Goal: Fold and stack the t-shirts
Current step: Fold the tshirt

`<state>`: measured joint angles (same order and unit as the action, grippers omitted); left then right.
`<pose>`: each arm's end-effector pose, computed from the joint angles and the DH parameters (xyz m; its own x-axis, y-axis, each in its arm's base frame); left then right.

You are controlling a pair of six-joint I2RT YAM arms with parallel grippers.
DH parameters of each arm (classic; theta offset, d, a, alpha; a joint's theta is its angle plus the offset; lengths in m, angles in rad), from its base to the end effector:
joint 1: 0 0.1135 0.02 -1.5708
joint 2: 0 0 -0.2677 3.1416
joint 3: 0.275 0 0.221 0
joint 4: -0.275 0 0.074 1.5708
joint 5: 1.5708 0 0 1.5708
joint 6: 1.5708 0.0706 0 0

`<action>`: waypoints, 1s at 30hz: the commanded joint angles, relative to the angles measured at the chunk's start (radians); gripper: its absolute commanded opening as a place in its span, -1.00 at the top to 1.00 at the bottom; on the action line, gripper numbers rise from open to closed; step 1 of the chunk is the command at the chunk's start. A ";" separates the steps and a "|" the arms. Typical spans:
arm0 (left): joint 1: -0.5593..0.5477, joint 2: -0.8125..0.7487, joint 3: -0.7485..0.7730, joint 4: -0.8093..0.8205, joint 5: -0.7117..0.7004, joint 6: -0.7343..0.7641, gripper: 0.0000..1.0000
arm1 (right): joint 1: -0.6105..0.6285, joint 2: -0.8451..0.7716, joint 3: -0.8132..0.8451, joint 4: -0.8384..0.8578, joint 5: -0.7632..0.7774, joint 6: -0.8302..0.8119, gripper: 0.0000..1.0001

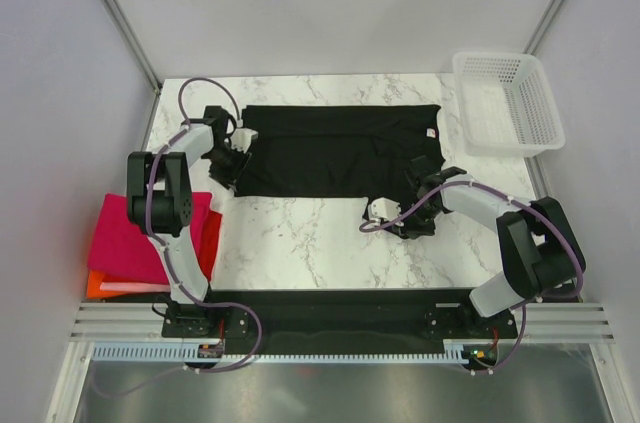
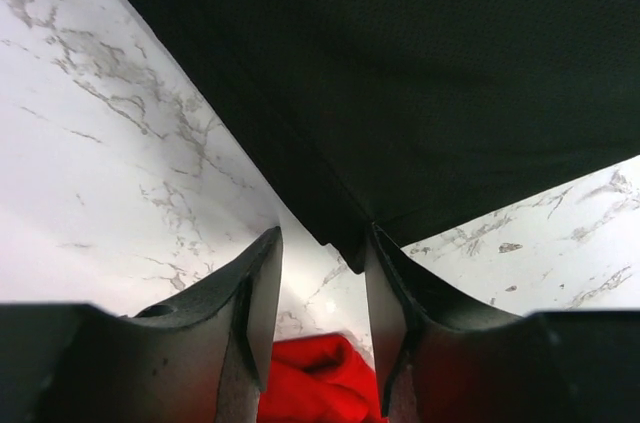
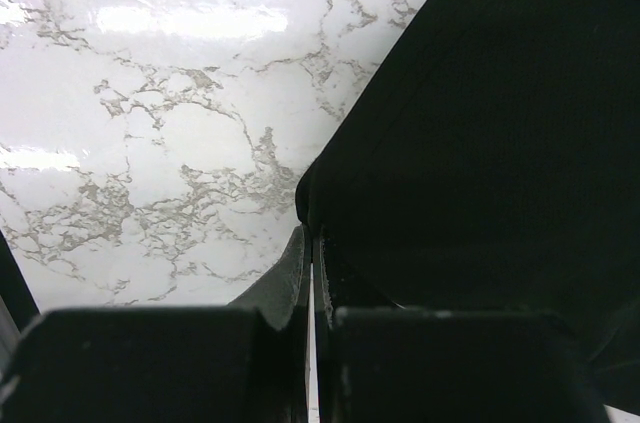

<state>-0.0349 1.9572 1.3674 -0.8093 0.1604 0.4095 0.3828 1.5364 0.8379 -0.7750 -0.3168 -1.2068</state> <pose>0.3550 -0.0237 0.1515 -0.8787 0.4240 -0.2194 0.4487 0.8904 -0.0763 0.2014 0.1048 0.1498 0.0292 -0.9455 -0.3243 -0.9991 -0.0376 0.0196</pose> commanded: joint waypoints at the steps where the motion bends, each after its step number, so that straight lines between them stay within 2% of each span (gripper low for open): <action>1: 0.003 0.019 -0.004 -0.004 0.022 0.034 0.10 | 0.001 0.036 0.015 0.065 0.022 -0.011 1.00; 12: -0.002 -0.011 -0.025 -0.007 0.056 0.014 0.17 | 0.001 0.048 0.006 0.079 0.019 0.007 1.00; 19: -0.008 0.000 -0.024 -0.030 0.077 0.011 0.48 | -0.001 0.060 0.009 0.108 0.022 0.049 1.00; 25: -0.011 -0.004 0.025 -0.056 0.110 -0.003 0.95 | -0.065 0.076 0.081 0.132 0.002 0.217 1.00; 30: -0.011 -0.011 0.099 -0.080 0.119 -0.012 0.95 | -0.154 0.064 0.213 0.137 -0.010 0.363 1.00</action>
<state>-0.0418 1.9629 1.3918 -0.8623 0.2394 0.4099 0.2695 1.6127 0.9543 -0.7078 -0.3134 -0.9676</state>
